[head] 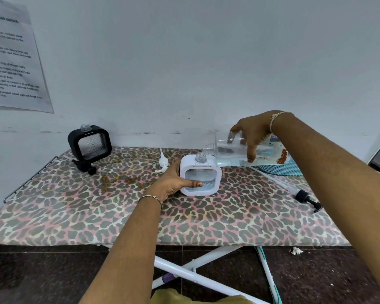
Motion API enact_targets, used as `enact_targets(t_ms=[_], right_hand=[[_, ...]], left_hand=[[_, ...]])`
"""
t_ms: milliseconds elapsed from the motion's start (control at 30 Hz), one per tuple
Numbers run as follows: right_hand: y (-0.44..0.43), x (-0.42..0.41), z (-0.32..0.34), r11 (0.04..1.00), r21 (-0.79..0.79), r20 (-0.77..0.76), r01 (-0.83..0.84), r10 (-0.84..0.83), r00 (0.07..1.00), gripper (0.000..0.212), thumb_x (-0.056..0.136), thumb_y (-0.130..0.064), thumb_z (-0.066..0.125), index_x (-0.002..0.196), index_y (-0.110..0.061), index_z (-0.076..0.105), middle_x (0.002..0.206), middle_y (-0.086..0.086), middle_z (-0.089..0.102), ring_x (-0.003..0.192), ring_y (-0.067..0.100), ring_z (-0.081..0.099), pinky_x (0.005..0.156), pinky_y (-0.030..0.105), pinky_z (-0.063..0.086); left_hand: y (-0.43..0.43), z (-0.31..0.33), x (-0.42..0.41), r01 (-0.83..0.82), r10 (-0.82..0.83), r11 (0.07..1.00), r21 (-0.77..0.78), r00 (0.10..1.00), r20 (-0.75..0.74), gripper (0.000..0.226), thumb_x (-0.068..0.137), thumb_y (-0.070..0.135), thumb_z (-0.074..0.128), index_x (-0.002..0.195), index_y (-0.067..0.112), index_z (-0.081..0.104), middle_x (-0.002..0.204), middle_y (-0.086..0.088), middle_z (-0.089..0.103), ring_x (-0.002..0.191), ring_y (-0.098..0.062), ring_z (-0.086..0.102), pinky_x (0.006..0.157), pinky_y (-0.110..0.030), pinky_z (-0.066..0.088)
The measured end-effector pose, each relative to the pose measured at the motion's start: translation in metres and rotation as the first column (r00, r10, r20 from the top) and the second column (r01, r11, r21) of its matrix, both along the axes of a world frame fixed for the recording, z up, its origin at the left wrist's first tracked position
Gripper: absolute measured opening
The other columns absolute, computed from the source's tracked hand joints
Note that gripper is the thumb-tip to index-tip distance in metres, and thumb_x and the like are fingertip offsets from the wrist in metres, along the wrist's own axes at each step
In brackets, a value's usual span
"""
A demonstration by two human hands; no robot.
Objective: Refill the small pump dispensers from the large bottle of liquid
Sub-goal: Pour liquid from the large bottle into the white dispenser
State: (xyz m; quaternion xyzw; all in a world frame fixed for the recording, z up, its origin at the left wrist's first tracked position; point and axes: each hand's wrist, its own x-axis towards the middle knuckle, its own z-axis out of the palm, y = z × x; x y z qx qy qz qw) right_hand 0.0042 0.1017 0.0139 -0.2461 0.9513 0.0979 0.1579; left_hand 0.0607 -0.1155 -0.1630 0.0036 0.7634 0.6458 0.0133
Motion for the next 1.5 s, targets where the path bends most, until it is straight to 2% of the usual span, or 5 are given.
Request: enact_targets(t_ms=[133,400,1000,1233,1500], right_hand=[[0.000,-0.002,-0.001,1.000,0.001,0.004,-0.021,0.021,1.000,0.082,0.061,-0.023,0.090,0.132,-0.025,0.050,0.098,-0.006,0.051,0.100,0.020,0.051,0.093,0.034,0.044],[0.000,-0.004,-0.002,1.000,-0.007,0.009,-0.030,0.031,0.999,0.079,0.060,-0.022,0.090,0.129,-0.027,0.052,0.087,-0.012,0.047,0.097,0.018,0.050,0.088,0.031,0.041],[0.000,-0.006,-0.004,0.999,-0.002,-0.004,-0.032,0.032,0.999,0.078,0.061,-0.022,0.089,0.129,-0.028,0.051,0.101,-0.005,0.047,0.100,0.018,0.048,0.089,0.031,0.040],[0.006,-0.008,-0.008,0.999,-0.046,-0.011,-0.005,0.004,1.000,0.089,0.061,-0.026,0.090,0.137,-0.024,0.044,0.120,0.003,0.059,0.108,0.022,0.054,0.099,0.037,0.042],[0.023,-0.007,-0.026,0.989,-0.147,0.010,0.025,-0.024,1.000,0.090,0.059,-0.026,0.090,0.137,-0.022,0.044,0.119,0.004,0.061,0.105,0.021,0.057,0.096,0.035,0.045]], left_hand=[[0.001,0.000,0.001,0.005,-0.005,1.000,0.012,1.000,-0.011,0.076,0.062,0.001,0.086,0.127,0.022,0.052,0.119,0.003,0.064,0.109,-0.012,0.059,0.088,-0.023,0.050],[0.001,0.001,0.001,0.000,0.000,1.000,0.011,1.000,-0.001,0.076,0.061,0.003,0.086,0.126,0.024,0.051,0.119,0.003,0.063,0.108,-0.011,0.059,0.091,-0.026,0.049],[0.001,0.001,0.001,-0.008,0.008,1.000,-0.003,1.000,0.011,0.081,0.060,0.005,0.088,0.129,0.024,0.050,0.117,0.005,0.063,0.107,-0.011,0.058,0.090,-0.026,0.049],[0.002,0.004,0.003,0.005,-0.005,1.000,0.008,1.000,0.008,0.072,0.062,0.002,0.085,0.119,0.029,0.050,0.110,0.011,0.062,0.098,-0.002,0.058,0.080,-0.017,0.049],[0.001,0.002,0.003,-0.008,0.008,1.000,0.002,1.000,0.015,0.078,0.062,0.003,0.086,0.128,0.023,0.048,0.116,0.005,0.061,0.104,-0.010,0.057,0.088,-0.024,0.049]])
